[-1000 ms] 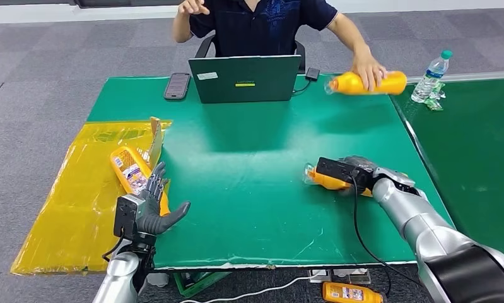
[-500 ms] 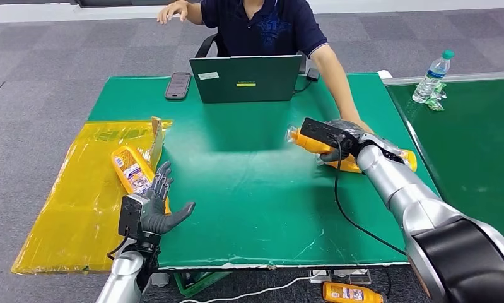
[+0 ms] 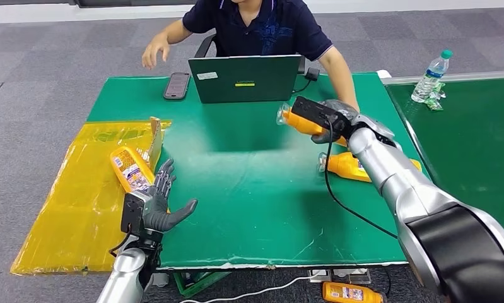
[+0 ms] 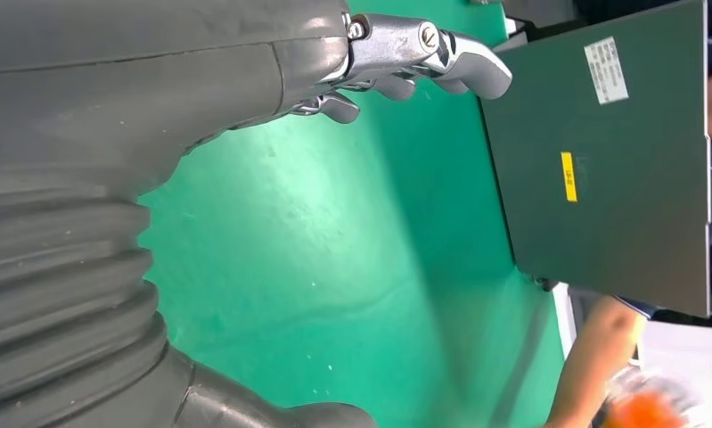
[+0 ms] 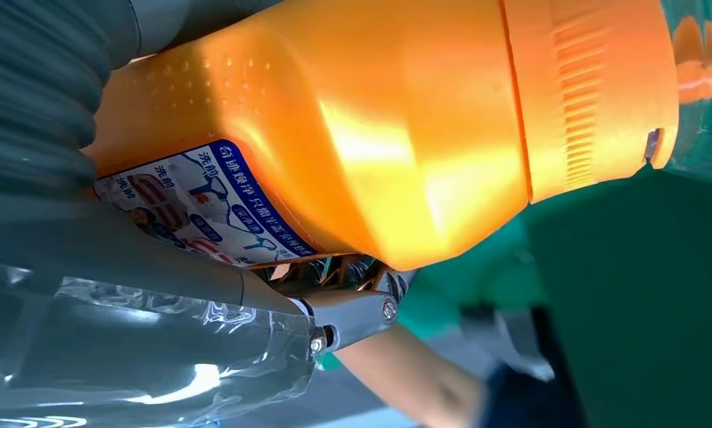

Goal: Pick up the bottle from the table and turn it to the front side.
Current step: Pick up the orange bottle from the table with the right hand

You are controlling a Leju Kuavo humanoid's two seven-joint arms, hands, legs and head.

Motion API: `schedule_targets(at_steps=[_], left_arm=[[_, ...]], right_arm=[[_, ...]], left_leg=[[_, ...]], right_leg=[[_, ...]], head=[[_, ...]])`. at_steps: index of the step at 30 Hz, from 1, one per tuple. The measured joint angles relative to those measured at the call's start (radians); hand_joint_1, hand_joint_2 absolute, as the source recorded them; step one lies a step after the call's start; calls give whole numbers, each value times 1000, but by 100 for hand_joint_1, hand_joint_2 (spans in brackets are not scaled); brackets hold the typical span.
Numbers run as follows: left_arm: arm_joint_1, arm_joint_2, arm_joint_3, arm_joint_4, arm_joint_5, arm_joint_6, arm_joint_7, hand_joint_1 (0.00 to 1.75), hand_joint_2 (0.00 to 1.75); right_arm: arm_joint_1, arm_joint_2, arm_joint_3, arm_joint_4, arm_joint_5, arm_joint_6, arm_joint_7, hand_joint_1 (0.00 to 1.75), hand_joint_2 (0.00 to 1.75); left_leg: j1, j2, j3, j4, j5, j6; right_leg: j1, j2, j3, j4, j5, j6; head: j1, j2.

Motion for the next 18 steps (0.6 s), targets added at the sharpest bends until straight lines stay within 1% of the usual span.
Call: schedule_targets(at_steps=[4, 9, 12, 18], left_arm=[[-18, -6, -12, 16, -9, -2, 0, 0, 175], [-57, -19, -34, 57, -23, -6, 0, 0, 175], [-87, -28, -45, 86, -25, -6, 0, 0, 175], [-118, -39, -55, 127, -26, -6, 0, 0, 175]], right_arm=[[-62, 42, -4, 1, -65, -39, 11, 175, 175], [-109, 93, -62, -10, -183, -106, -64, 175, 175], [-121, 119, -88, -19, -200, -116, -69, 175, 175], [-125, 156, -117, -31, -233, -133, -80, 175, 175]], left_leg=[[0, 0, 0, 0, 0, 0], [0, 0, 0, 0, 0, 0], [0, 0, 0, 0, 0, 0], [0, 0, 0, 1, 0, 0]], right_leg=[[0, 0, 0, 0, 0, 0], [0, -1, 0, 0, 0, 0], [0, 0, 0, 0, 0, 0], [0, 0, 0, 0, 0, 0]], head=[[0, 0], [0, 0], [0, 0], [0, 0]])
